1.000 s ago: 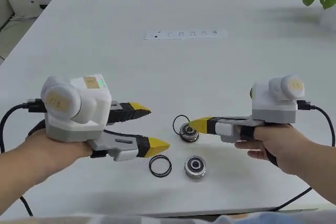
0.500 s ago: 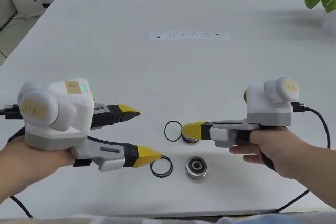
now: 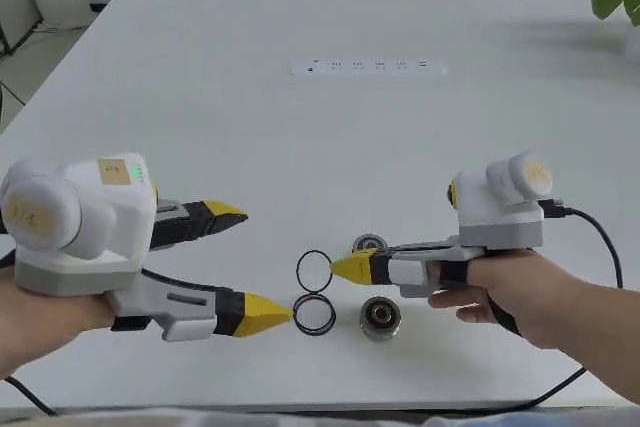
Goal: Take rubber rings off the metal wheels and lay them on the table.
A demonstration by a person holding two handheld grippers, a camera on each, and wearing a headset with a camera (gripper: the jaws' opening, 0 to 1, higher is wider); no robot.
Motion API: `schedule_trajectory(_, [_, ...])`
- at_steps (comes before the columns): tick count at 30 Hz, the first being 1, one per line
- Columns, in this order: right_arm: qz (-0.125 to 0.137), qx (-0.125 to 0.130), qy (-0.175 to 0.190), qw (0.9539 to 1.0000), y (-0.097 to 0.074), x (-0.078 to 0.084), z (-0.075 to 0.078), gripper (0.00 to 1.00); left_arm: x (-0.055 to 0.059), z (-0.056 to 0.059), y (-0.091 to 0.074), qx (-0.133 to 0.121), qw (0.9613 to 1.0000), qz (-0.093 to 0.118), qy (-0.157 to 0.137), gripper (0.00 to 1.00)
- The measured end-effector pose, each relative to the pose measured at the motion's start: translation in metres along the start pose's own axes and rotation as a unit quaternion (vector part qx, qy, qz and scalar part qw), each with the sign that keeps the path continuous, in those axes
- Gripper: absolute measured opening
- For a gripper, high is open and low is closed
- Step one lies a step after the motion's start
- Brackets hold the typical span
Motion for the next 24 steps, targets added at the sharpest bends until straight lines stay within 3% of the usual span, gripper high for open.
schedule_trajectory(7, [-0.021, -0.015, 0.003, 0.9997, 0.006, 0.006, -0.002, 0.0, 0.004, 0.004, -0.005, 0.001, 1.0, 0.002, -0.01, 0.75])
schedule_trajectory(24, [-0.07, -0.017, 0.018, 0.9973, 0.019, 0.017, 0.002, 0.0, 0.014, 0.006, -0.012, -0.001, 0.9998, -0.007, -0.018, 0.76])
Point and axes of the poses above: the centre of the closed fingertips' face, and the gripper's own axes: y roughly forward along the fingers, z roughly to its right, x roughly out of its underside, the point moved 8 cm from there along -y, roughly backward along the fingers, and after that the axes turned 11 degrees about -z, right-handed, at the moved point
